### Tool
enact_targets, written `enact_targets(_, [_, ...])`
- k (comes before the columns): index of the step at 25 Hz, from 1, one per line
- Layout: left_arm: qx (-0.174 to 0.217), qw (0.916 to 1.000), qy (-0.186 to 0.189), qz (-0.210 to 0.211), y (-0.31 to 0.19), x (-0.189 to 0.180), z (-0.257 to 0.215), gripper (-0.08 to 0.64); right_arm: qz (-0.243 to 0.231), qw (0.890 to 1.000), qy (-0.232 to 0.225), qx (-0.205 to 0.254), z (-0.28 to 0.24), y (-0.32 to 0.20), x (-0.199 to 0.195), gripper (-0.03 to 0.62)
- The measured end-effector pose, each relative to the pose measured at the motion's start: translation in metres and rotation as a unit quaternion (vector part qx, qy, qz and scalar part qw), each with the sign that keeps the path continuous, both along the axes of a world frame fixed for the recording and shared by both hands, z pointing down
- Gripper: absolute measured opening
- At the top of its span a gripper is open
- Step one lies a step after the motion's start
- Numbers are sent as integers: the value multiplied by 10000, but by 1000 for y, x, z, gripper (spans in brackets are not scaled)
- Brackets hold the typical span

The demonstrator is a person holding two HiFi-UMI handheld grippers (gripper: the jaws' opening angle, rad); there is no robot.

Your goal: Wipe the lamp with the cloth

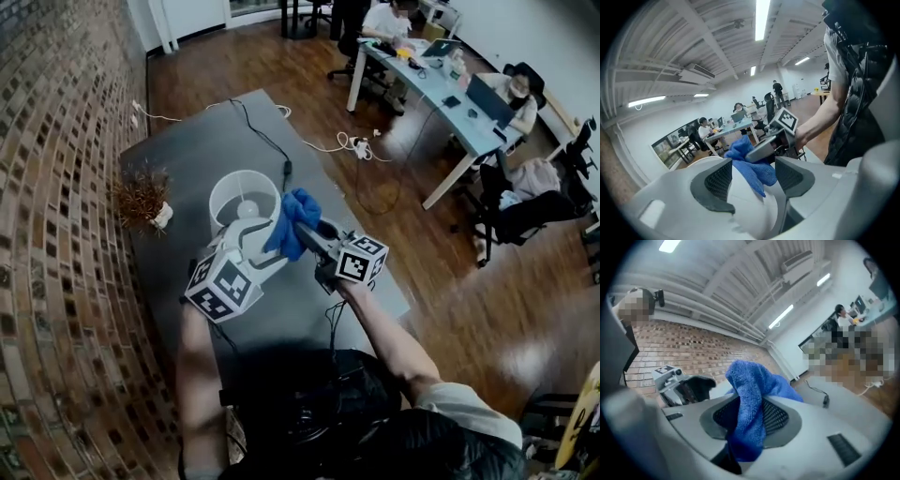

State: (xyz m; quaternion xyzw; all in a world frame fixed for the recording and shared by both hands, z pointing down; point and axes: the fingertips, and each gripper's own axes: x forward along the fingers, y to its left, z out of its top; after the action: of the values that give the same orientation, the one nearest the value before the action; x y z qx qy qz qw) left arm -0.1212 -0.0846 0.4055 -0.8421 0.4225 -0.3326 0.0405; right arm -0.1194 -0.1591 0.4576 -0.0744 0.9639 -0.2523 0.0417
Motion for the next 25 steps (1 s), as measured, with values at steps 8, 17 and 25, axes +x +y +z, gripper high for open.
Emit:
enact_targets(8, [567,9976,-322,223,32,17,7,259,-137,9895,1415,-264,82,-38,30,137])
enact_targets(17, [956,9933,-570,327,57,37,9,239,-2307,9696,591,558,-60,-35,-52,135])
enact_targets(25, [1228,9894,-675,388,61,44,3,210,-2238,9251,2980,727,99,-85,-68,130])
